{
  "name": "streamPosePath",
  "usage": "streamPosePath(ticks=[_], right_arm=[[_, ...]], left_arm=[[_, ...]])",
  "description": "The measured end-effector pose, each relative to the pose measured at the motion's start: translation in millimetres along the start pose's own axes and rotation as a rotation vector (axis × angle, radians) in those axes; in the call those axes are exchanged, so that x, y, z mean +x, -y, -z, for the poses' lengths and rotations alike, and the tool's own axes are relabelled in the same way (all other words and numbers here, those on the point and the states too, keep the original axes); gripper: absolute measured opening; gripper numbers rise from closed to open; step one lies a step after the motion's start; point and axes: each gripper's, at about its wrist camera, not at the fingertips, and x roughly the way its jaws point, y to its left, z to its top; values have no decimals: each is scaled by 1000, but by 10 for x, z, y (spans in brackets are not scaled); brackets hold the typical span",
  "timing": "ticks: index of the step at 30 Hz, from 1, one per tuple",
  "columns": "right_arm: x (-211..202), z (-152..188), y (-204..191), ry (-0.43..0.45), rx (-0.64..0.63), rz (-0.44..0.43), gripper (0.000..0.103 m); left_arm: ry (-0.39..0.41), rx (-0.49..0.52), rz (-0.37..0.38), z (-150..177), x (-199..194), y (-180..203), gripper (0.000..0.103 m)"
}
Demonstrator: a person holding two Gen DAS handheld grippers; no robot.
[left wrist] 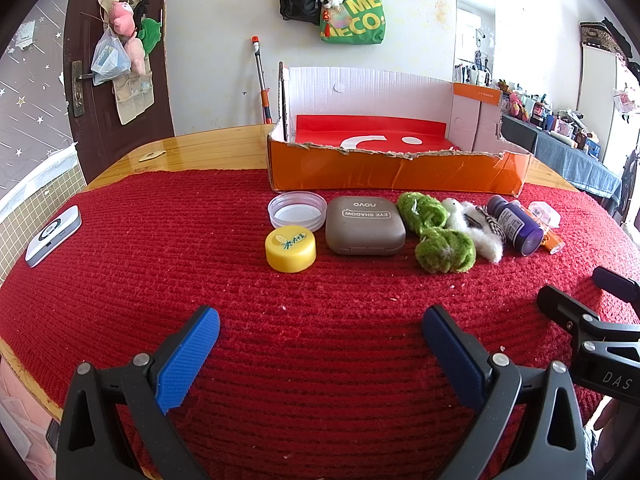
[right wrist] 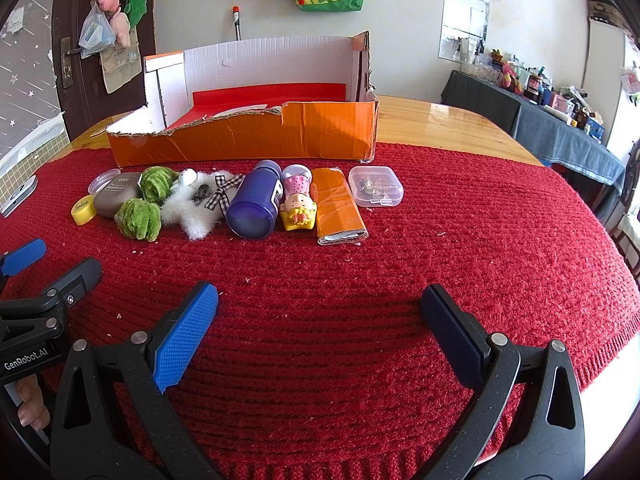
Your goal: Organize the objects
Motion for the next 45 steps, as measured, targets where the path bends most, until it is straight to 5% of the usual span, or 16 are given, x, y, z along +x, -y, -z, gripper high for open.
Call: streamPosePath(ticks=[23, 37, 45], right_arm=[[-20, -51, 37, -8, 8, -28, 103], [31, -578, 527, 11, 70, 31, 103], [331, -786, 646, -80, 25, 67, 103]], left_arm=[[-29, 0, 37, -71, -61, -79, 103], [-50, 15, 49, -390, 30, -309, 103], [-121, 15, 110, -531, 175, -490, 101]])
